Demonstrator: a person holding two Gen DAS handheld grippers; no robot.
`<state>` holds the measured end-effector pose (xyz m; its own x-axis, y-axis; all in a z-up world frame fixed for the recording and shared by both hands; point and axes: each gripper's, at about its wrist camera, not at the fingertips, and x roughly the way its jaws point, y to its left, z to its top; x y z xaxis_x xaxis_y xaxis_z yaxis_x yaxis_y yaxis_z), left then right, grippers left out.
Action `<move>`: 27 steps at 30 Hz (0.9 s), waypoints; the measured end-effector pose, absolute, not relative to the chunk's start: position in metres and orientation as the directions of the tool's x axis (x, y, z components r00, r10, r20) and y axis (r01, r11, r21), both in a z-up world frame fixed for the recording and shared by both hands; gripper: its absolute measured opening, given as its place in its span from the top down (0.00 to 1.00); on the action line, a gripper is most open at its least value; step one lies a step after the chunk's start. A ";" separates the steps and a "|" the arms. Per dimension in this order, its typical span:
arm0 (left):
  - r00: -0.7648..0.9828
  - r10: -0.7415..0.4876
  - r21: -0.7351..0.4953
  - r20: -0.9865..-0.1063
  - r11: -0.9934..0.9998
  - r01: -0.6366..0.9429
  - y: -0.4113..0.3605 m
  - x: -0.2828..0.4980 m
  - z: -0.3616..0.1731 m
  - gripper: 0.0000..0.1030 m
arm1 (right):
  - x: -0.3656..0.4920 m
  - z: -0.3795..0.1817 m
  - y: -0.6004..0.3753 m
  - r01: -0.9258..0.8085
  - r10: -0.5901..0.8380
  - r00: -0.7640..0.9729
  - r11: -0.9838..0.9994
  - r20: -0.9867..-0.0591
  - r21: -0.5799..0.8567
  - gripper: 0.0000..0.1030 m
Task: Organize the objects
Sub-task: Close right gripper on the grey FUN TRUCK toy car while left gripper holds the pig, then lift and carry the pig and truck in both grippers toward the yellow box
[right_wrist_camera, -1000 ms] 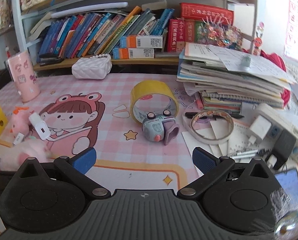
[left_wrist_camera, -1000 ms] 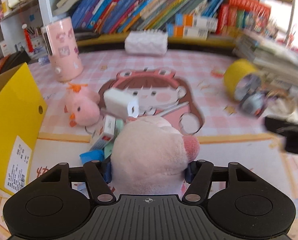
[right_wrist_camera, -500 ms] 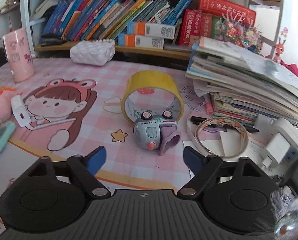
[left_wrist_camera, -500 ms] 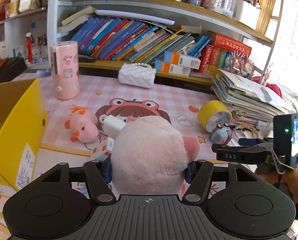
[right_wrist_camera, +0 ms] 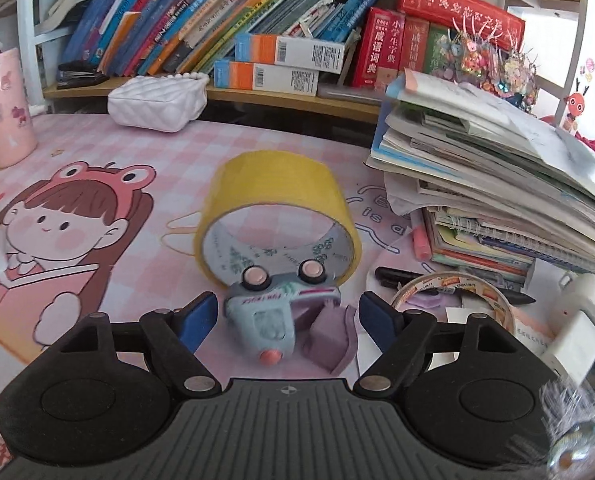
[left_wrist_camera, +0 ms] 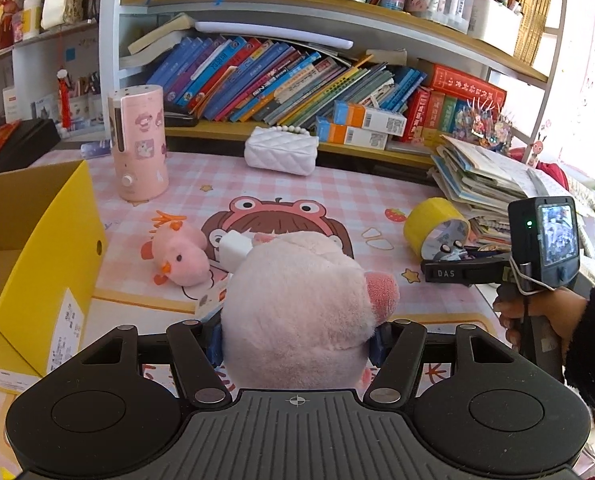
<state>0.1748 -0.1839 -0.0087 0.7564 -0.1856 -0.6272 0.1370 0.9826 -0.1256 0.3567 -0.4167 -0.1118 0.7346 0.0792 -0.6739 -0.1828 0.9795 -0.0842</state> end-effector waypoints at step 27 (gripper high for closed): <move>0.810 -0.222 -0.190 -0.542 0.972 0.140 -0.120 0.118 0.016 0.39 | 0.206 -0.023 -0.341 -0.088 0.176 0.726 0.983 -0.665 0.164 0.34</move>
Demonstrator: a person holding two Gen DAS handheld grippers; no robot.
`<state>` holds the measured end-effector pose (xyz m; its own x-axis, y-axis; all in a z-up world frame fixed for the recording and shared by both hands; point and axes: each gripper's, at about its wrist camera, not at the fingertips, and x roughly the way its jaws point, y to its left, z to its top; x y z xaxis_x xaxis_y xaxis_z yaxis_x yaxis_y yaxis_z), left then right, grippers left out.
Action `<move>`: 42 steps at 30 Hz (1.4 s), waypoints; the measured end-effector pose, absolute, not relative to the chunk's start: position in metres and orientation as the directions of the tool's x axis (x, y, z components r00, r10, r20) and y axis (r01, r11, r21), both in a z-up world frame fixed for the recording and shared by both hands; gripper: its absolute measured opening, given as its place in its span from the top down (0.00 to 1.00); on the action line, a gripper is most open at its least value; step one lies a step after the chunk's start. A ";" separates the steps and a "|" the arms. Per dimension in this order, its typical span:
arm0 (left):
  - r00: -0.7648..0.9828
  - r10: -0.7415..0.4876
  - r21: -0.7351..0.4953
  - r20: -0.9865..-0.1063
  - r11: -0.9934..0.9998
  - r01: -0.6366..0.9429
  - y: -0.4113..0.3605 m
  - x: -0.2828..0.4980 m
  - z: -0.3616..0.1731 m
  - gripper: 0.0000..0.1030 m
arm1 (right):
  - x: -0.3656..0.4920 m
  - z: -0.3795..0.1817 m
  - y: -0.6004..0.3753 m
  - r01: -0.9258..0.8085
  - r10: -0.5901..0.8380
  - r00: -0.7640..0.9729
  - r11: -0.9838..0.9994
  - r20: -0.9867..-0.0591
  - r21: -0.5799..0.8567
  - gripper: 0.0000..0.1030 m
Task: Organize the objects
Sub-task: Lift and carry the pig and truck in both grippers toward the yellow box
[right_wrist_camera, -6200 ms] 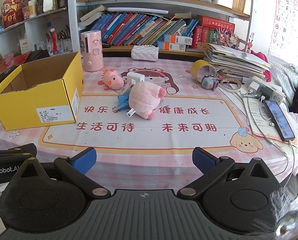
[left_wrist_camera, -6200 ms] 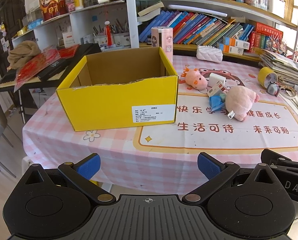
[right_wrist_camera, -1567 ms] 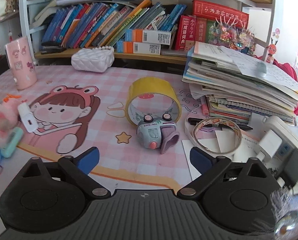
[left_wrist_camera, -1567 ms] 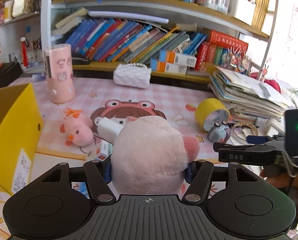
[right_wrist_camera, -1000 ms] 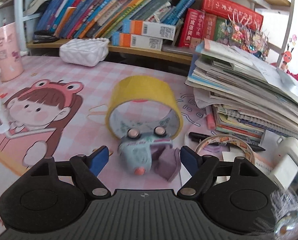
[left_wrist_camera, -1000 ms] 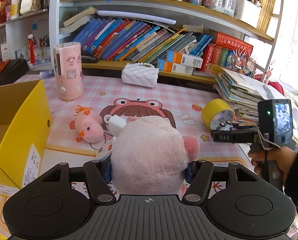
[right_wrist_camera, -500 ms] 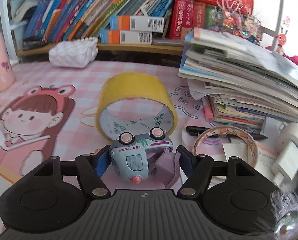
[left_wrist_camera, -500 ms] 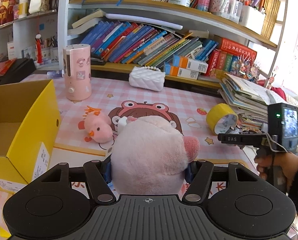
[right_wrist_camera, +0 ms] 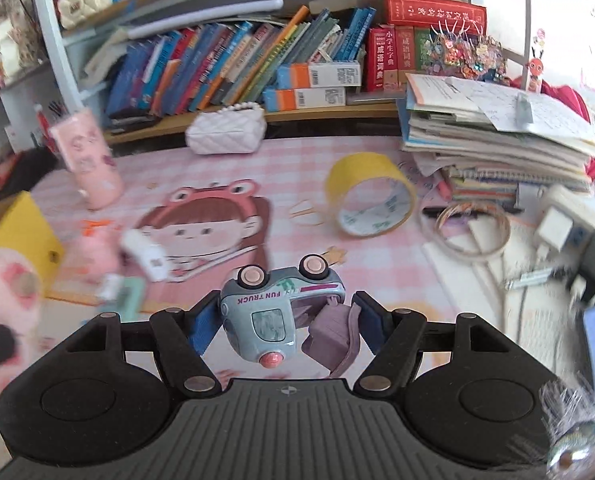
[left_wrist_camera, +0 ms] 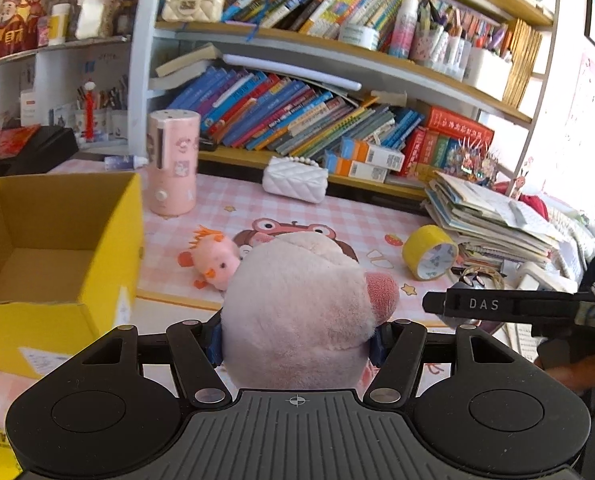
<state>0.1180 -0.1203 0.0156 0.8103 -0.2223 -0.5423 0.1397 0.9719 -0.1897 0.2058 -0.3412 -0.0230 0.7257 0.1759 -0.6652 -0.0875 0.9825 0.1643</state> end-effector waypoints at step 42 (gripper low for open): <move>0.800 -0.055 -0.203 -0.598 0.975 -0.085 0.103 -0.052 0.001 0.39 | -0.014 -0.026 -0.088 -0.364 0.334 0.644 0.925 -0.688 0.109 0.34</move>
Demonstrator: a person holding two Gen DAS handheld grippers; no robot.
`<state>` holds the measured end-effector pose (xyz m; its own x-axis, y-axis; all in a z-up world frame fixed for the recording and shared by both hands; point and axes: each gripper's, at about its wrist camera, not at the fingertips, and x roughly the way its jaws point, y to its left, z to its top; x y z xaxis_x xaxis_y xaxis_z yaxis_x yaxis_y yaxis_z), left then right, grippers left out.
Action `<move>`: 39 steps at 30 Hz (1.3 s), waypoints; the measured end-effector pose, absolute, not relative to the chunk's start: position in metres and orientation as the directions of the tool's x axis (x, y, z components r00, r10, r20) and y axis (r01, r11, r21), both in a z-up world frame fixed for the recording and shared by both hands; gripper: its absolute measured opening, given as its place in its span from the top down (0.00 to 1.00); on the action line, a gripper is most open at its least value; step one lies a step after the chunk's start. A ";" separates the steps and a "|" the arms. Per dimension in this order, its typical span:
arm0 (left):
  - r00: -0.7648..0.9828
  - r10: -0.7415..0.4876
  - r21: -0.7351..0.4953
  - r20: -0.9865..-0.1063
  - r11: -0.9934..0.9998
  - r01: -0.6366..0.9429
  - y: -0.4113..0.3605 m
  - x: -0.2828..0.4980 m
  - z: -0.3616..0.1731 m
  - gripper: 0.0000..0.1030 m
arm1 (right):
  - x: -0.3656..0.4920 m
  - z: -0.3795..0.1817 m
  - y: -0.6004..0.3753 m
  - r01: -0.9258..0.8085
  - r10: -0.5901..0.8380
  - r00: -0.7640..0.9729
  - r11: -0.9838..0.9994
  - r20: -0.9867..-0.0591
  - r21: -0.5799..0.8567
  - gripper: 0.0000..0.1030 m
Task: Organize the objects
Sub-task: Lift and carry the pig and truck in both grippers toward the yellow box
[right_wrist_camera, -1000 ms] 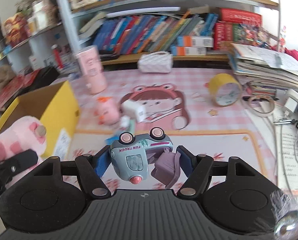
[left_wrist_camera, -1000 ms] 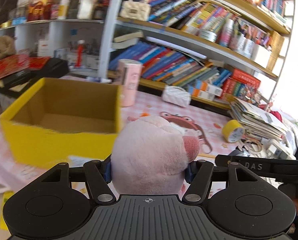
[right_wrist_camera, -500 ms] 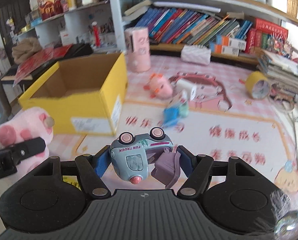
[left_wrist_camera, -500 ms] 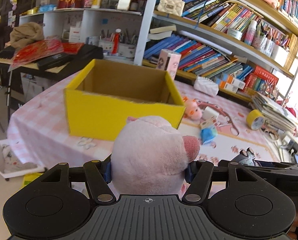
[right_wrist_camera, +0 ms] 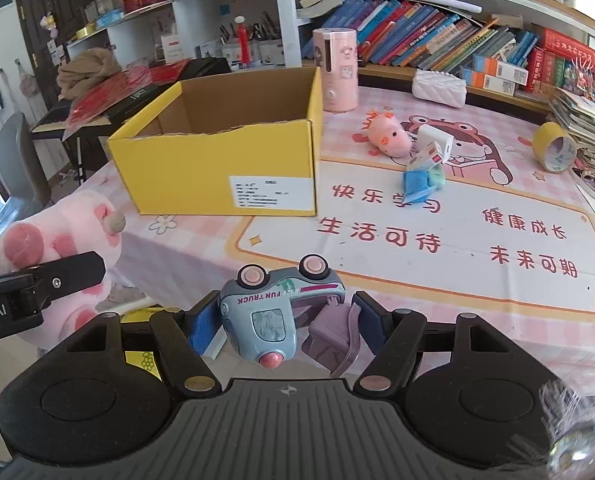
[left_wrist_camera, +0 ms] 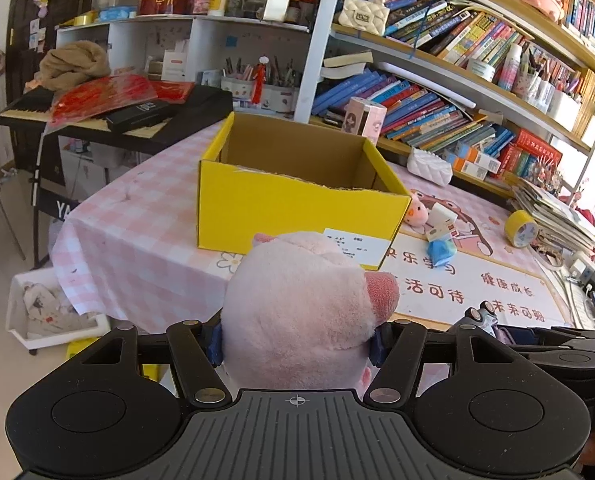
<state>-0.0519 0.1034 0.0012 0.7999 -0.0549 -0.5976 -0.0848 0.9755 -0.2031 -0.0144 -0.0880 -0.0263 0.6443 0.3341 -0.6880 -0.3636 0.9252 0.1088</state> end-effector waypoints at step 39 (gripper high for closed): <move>0.860 -0.056 -0.210 -0.508 0.976 -0.061 0.129 -0.047 0.028 0.39 | -0.015 -0.005 -0.069 -0.362 0.331 0.678 0.928 -0.657 0.094 0.34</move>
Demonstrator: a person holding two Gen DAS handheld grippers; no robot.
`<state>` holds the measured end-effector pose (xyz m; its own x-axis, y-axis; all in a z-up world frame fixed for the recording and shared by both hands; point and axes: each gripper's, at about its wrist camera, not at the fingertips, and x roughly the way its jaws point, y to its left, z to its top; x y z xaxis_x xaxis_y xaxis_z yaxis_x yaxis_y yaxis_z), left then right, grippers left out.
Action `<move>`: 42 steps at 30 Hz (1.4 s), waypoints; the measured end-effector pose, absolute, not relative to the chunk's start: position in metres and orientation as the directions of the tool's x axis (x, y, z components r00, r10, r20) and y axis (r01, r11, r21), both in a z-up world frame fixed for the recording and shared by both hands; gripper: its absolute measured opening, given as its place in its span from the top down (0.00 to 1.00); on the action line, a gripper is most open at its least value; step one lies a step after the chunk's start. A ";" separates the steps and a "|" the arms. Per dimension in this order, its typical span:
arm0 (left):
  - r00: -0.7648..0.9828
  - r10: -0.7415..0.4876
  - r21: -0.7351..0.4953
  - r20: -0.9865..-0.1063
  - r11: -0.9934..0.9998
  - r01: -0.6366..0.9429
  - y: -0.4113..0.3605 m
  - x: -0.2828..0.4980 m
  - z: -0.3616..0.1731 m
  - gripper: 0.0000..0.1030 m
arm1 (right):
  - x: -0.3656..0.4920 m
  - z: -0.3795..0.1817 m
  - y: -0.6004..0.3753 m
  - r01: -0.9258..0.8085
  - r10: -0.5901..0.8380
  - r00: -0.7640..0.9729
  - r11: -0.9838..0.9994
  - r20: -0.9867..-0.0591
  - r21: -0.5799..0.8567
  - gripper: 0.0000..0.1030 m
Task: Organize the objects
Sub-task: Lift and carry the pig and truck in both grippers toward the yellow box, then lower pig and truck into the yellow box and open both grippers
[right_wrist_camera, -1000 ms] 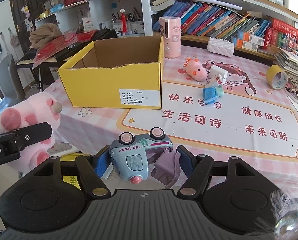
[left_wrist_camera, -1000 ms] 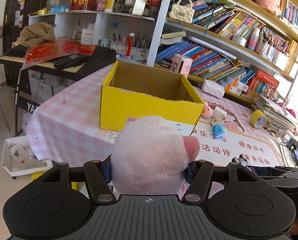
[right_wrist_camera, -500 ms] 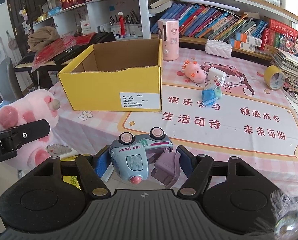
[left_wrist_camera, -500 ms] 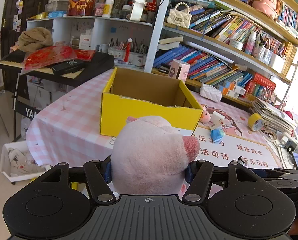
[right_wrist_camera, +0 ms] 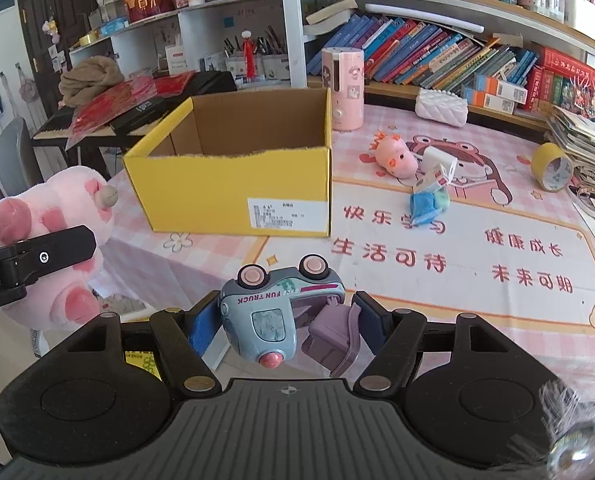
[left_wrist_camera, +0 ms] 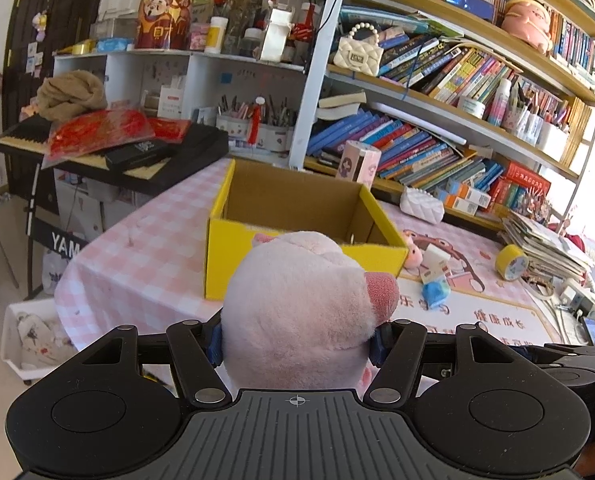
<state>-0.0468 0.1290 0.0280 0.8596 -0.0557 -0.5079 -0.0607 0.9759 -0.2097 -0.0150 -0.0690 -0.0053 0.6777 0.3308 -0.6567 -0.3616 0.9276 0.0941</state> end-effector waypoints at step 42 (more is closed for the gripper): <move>0.836 0.072 -0.108 -0.544 0.982 -0.155 0.143 0.154 0.028 0.39 | 0.210 -0.008 0.021 -0.587 0.440 0.642 0.809 -0.628 -0.034 0.34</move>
